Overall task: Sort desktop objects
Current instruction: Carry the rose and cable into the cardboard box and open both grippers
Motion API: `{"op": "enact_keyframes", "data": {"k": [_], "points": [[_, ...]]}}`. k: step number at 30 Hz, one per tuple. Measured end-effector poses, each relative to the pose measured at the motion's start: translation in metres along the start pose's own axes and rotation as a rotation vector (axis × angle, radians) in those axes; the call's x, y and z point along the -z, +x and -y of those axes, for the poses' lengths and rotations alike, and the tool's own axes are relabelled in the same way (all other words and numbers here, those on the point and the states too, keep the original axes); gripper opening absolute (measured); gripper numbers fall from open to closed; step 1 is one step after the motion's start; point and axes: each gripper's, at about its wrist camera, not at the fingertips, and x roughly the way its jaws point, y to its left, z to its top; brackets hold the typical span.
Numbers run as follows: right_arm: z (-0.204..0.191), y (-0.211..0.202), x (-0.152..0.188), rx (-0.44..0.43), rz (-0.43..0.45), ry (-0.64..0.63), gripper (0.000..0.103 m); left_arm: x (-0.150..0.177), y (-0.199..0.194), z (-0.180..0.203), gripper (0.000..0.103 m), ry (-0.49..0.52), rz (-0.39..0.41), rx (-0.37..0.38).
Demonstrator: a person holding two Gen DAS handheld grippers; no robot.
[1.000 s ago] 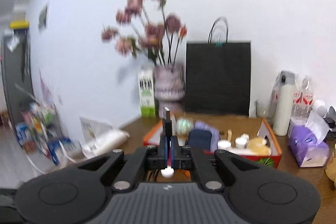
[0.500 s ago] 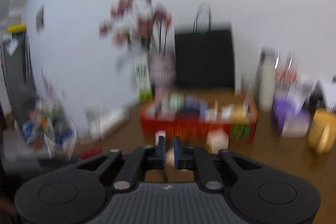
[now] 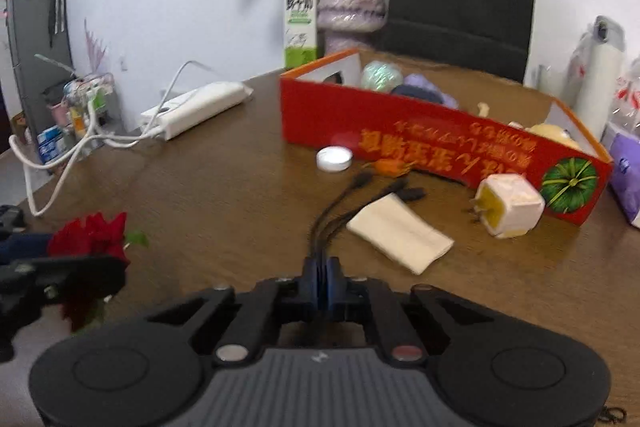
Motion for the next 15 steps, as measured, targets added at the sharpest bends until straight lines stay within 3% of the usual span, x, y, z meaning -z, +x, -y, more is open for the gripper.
{"op": "enact_keyframes", "data": {"k": [1, 4, 7, 15], "points": [[-0.003, -0.008, 0.004, -0.022, 0.006, 0.011, 0.003, 0.0, -0.002, -0.002, 0.036, -0.005, 0.006, -0.002], [-0.017, -0.052, 0.027, 0.045, 0.12, 0.047, 0.001, -0.001, -0.003, -0.006, 0.036, -0.021, 0.004, -0.005], [-0.019, -0.102, 0.036, 0.038, 0.213, 0.103, 0.001, -0.003, -0.006, -0.003, 0.036, -0.022, 0.012, 0.003], [0.004, -0.182, 0.024, 0.074, 0.378, 0.157, 0.001, -0.02, -0.012, 0.015, 0.036, -0.003, 0.052, 0.023]]}}
